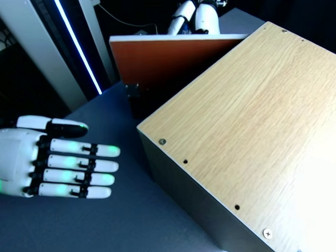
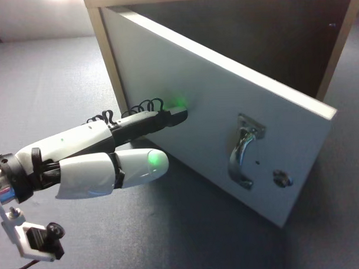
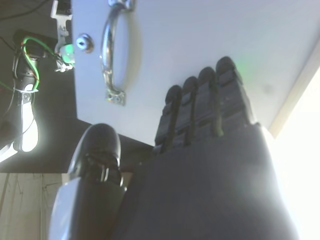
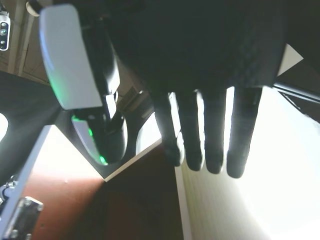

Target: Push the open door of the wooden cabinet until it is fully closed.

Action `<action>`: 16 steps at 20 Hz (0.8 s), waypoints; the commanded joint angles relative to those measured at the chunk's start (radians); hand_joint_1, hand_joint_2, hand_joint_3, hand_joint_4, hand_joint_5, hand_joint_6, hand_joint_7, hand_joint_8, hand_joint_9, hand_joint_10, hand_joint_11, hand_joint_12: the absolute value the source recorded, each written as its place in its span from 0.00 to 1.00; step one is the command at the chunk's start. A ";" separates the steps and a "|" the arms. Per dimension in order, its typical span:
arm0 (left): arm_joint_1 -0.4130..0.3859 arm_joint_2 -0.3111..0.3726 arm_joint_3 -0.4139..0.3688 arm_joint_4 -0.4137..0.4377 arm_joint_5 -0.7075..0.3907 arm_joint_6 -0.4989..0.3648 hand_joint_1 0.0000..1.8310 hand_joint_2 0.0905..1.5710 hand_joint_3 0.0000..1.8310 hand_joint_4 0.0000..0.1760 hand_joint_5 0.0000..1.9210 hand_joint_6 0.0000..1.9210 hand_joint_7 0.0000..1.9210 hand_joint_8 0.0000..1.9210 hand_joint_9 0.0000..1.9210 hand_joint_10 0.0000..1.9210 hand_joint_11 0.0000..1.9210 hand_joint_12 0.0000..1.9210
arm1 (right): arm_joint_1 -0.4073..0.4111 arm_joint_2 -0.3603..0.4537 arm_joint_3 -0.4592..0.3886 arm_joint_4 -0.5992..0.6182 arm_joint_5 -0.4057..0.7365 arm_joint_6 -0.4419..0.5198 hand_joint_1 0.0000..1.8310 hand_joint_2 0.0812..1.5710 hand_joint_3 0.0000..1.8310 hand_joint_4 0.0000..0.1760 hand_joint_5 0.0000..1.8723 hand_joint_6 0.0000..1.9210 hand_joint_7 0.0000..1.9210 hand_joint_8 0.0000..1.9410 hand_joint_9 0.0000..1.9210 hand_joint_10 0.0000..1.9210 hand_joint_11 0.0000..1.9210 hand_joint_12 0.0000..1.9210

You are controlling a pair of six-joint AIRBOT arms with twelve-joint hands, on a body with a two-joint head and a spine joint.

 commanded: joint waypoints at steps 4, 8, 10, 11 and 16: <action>-0.037 -0.034 0.022 -0.010 -0.081 -0.005 0.00 0.92 0.00 0.00 0.02 0.00 0.00 0.00 0.00 0.00 0.00 0.00 | 0.003 -0.004 0.009 0.025 0.122 0.010 0.23 0.85 0.00 0.00 0.11 0.00 0.10 0.00 0.09 0.00 0.07 0.02; -0.058 -0.067 0.048 -0.009 -0.052 -0.005 0.00 0.92 0.00 0.00 0.04 0.01 0.02 0.01 0.01 0.00 0.01 0.00 | 0.003 -0.007 0.012 0.026 0.122 0.010 0.21 0.86 0.00 0.00 0.10 0.00 0.09 0.00 0.09 0.00 0.08 0.02; -0.065 -0.076 0.056 -0.009 -0.048 -0.005 0.00 0.92 0.00 0.00 0.07 0.01 0.05 0.01 0.04 0.01 0.03 0.01 | 0.003 -0.008 0.013 0.026 0.122 0.010 0.22 0.85 0.00 0.00 0.11 0.00 0.10 0.00 0.09 0.00 0.08 0.02; -0.072 -0.085 0.062 -0.009 -0.045 -0.005 0.00 0.93 0.00 0.00 0.08 0.00 0.07 0.00 0.06 0.00 0.03 0.01 | 0.003 -0.010 0.014 0.026 0.122 0.011 0.22 0.85 0.00 0.00 0.12 0.01 0.11 0.00 0.10 0.01 0.09 0.03; -0.116 -0.129 0.095 -0.013 -0.040 -0.005 0.00 0.93 0.00 0.00 0.09 0.00 0.07 0.00 0.06 0.00 0.04 0.01 | 0.003 -0.014 0.017 0.028 0.122 0.017 0.22 0.86 0.00 0.00 0.13 0.00 0.11 0.00 0.11 0.00 0.10 0.03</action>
